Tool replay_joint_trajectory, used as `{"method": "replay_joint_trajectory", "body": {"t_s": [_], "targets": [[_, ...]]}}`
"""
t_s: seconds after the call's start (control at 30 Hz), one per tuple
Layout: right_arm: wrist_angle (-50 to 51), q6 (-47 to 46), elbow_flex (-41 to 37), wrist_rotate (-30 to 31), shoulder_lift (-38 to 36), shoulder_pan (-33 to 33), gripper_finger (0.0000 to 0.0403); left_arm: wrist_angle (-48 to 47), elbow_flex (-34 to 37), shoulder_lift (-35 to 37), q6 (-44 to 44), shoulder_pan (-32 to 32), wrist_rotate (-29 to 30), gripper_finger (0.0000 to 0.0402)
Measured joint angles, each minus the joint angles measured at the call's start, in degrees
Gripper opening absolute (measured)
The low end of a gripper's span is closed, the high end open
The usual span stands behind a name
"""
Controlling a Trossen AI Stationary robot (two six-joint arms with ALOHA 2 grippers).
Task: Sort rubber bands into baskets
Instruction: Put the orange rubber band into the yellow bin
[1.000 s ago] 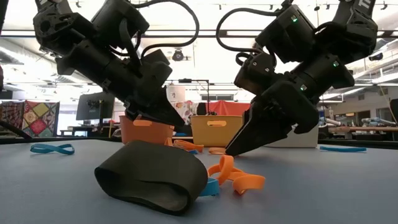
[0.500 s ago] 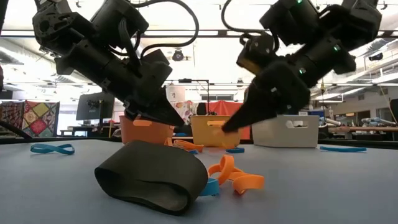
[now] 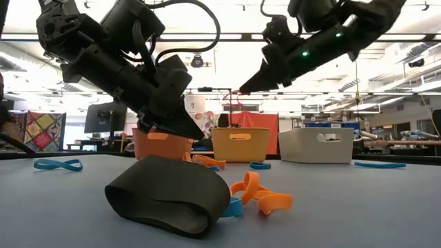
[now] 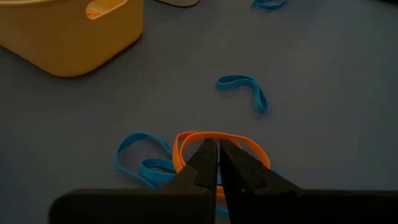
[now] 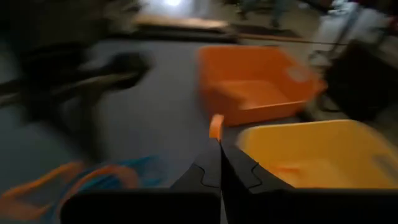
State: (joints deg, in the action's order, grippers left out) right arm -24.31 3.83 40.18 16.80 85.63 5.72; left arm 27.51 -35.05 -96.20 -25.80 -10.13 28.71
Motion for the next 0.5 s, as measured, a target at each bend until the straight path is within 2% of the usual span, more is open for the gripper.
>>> {"method": "replay_joint_trajectory", "body": {"t_s": [0.3,0.5], "targets": [[-7.6,-7.2,0.1,-8.1,3.9,15.0,0.0012,0.0,0.0,0.0,1.4,0.0,0.7,0.0023],[-7.8,-10.3,0.1,-11.1,7.6,19.6,0.0046,0.0,0.0,0.0,1.6,0.0,2.8,0.0023]]}}
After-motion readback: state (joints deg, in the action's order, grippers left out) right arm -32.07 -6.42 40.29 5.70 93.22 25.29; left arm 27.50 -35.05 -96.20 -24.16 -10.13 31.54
